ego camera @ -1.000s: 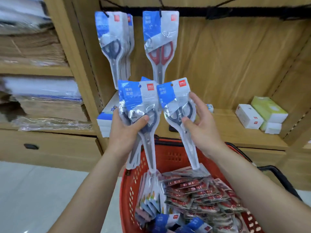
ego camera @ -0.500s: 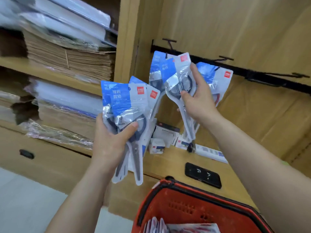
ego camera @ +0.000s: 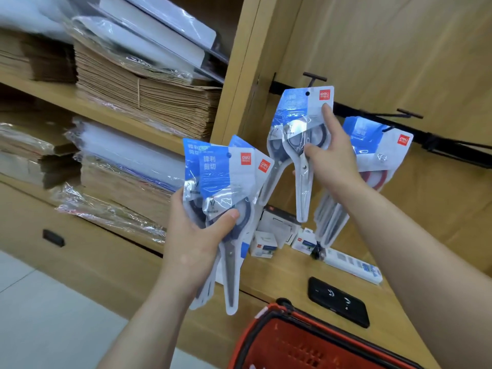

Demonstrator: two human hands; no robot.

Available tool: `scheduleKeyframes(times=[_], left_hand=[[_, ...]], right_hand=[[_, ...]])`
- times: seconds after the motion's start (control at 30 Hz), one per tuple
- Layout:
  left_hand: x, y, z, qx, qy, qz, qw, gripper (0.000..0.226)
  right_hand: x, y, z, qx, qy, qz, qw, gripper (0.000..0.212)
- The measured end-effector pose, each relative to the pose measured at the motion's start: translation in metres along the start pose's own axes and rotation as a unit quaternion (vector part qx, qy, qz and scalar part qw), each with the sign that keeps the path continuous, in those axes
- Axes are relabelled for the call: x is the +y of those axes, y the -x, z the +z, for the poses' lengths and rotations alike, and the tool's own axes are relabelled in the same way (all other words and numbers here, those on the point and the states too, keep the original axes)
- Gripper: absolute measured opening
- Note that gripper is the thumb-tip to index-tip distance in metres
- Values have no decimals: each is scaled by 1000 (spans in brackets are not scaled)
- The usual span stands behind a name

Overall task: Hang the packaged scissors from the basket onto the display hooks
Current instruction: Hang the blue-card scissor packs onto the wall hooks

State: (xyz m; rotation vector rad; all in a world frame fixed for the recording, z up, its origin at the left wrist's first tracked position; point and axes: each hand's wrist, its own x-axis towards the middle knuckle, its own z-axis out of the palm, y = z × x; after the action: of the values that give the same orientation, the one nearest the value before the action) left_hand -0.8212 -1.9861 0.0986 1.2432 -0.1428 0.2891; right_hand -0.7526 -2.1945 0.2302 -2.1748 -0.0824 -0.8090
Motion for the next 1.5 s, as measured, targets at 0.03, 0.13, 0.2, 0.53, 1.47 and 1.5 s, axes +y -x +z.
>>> scheduleKeyframes(times=[0.03,0.13,0.2,0.53,1.47,1.5], left_hand=[[1,1,0,-1,0,-2,1000,57],[0,3,0,-7,-3,-4,1000,56],[2,4,0,-10,-2,-5,1000,56],[2,4,1,-10,9,-5,1000,55],[-16,3,15,2,68,-39,997,47],[-18,3,16,-8,72,-39,997,46]], right_hand=[[0,-1,1,0,-2,4,1000,79],[1,-2,3,-2,-4,16,1000,80],[4,-1,6,-10,-13,17,1000,81],[1,-7,5,-27,-24,1,999,83],[13,99,26,-167,-124,131,969,32],[12,108,28,-190,-146,148,960,32]])
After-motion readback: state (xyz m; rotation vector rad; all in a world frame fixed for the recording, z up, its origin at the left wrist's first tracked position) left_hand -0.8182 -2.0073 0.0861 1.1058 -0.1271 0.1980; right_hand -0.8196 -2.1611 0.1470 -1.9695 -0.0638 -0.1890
